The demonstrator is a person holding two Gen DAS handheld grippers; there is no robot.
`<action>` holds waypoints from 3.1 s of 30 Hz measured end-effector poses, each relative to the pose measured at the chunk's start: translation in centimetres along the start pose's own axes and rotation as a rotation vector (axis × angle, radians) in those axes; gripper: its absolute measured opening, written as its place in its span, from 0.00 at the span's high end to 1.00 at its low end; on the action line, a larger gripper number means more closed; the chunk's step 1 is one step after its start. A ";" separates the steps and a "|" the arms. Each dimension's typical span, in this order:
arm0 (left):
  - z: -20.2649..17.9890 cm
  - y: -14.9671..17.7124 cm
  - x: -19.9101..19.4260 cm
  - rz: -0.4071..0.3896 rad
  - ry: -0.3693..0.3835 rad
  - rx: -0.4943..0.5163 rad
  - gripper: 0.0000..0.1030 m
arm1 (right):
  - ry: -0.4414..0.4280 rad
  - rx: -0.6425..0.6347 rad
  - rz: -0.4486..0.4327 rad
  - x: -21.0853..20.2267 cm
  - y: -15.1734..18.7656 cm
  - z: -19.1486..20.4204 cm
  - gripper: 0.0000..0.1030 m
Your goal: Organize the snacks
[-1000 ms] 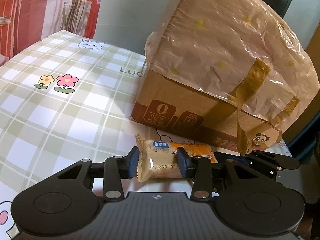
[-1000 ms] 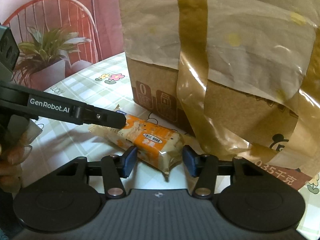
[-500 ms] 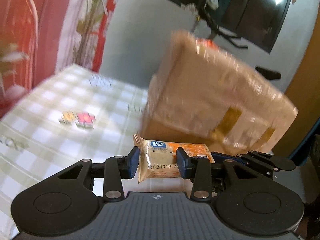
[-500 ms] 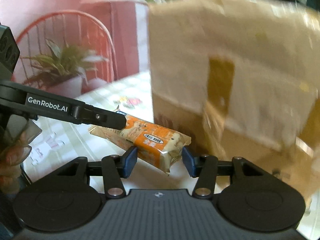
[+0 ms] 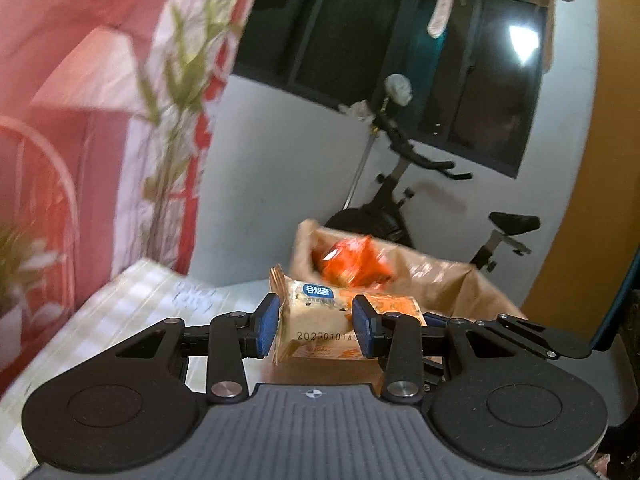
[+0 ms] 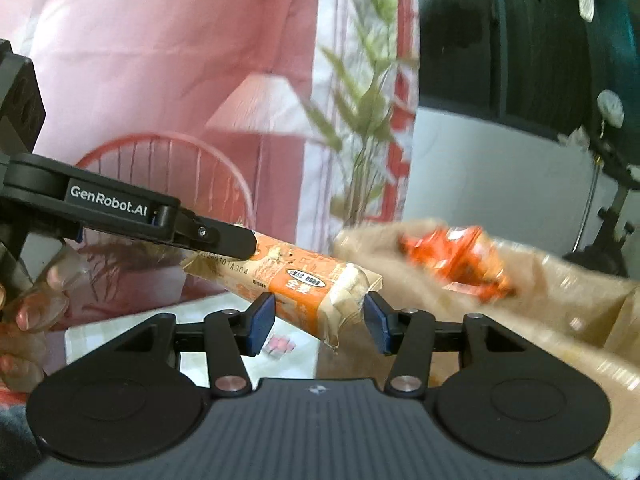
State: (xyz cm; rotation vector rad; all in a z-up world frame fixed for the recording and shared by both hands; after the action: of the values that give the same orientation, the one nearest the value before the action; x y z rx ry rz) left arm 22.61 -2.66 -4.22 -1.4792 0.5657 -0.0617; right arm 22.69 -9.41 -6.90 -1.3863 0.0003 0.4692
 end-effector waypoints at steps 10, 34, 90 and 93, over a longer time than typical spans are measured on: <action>-5.2 -4.2 7.7 0.006 0.176 0.030 0.59 | 0.127 0.036 -0.036 -1.8 -4.2 -8.3 0.50; -9.0 -0.6 16.8 0.213 0.199 0.129 0.43 | 0.277 0.204 0.122 -1.0 -2.5 -18.6 0.49; -0.4 -3.7 -9.4 0.017 -0.278 0.157 0.07 | 0.348 0.298 -0.117 -15.3 -5.9 -3.7 0.00; -0.4 -3.6 -9.4 0.020 -0.279 0.152 0.08 | 0.348 0.297 -0.118 -15.4 -5.9 -3.7 0.00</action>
State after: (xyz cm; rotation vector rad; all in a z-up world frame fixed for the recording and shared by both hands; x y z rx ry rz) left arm 15.35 0.11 2.24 -1.3068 0.3421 0.1142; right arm 11.61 -18.38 2.06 -1.1524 0.2616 0.1182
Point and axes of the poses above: each gripper's, at about its wrist camera, not at the fingertips, and x roughly the way its jaws point, z to its left, y to its underside, the point moved 9 cm from there along x, roughly the way its jaws point, and after that the axes turned 14 degrees about x, right-handed, at the moved point
